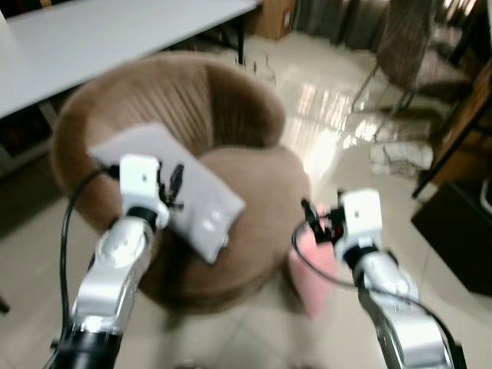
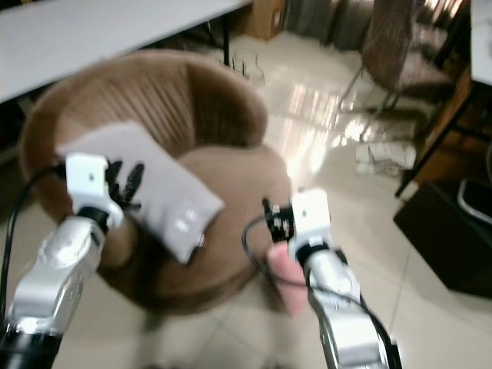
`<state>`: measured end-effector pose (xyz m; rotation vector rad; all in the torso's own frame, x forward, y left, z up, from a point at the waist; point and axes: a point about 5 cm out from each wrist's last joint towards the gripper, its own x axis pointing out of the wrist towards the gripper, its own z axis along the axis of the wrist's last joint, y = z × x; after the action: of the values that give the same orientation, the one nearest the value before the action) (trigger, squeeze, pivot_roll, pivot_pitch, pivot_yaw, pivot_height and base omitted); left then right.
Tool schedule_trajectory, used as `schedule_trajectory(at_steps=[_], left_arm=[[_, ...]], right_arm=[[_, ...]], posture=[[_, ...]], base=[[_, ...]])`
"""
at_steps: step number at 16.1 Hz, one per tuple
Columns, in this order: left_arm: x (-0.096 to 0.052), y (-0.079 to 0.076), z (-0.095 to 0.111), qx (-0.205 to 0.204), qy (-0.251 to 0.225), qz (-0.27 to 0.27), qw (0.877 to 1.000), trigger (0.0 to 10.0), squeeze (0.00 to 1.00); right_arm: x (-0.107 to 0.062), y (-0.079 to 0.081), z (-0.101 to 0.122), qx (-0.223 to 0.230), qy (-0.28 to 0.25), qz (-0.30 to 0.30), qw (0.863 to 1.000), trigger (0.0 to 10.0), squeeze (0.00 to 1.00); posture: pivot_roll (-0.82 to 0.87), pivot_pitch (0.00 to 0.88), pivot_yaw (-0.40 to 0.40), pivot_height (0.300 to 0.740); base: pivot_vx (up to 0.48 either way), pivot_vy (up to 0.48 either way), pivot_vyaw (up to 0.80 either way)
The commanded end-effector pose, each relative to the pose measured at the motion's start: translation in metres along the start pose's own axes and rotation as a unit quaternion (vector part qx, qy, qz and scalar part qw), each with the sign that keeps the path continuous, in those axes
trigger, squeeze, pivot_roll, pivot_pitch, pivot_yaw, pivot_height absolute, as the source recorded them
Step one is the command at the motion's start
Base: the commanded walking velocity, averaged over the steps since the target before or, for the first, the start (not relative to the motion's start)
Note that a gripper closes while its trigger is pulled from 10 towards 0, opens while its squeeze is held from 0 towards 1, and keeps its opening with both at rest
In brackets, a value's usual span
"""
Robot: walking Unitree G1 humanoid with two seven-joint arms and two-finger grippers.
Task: Move the pillow to the sofa from floor
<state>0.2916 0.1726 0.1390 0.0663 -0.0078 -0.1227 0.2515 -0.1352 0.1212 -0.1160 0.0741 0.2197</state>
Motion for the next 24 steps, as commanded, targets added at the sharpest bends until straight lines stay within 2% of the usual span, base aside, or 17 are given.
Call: schedule_trajectory(at_steps=[1, 7, 24], left_arm=[[0.0012, -0.0076, 0.0001, 0.005, 0.002, -0.003, 1.0, 10.0, 0.0], [0.0014, -0.0096, -0.0008, 0.001, 0.011, 0.003, 1.0, 10.0, 0.0], [0.0006, -0.0113, -0.0031, 0.006, 0.012, 0.0, 1.0, 10.0, 0.0]], right_arm=[[-0.0021, -0.0067, -0.0041, -0.006, 0.007, -0.014, 1.0, 10.0, 0.0], [-0.0006, -0.0076, -0.0045, -0.011, 0.006, -0.014, 1.0, 10.0, 0.0], [0.0006, -0.0054, -0.0048, -0.024, -0.001, 0.0, 1.0, 10.0, 0.0]], posture=[[-0.05, 0.035, 0.017, 0.74], [-0.06, 0.039, 0.015, 0.74], [-0.05, 0.024, 0.017, 0.74]], base=[[0.0, -0.472, 0.0], [0.0, -0.472, 0.49], [0.0, -0.473, 0.8]])
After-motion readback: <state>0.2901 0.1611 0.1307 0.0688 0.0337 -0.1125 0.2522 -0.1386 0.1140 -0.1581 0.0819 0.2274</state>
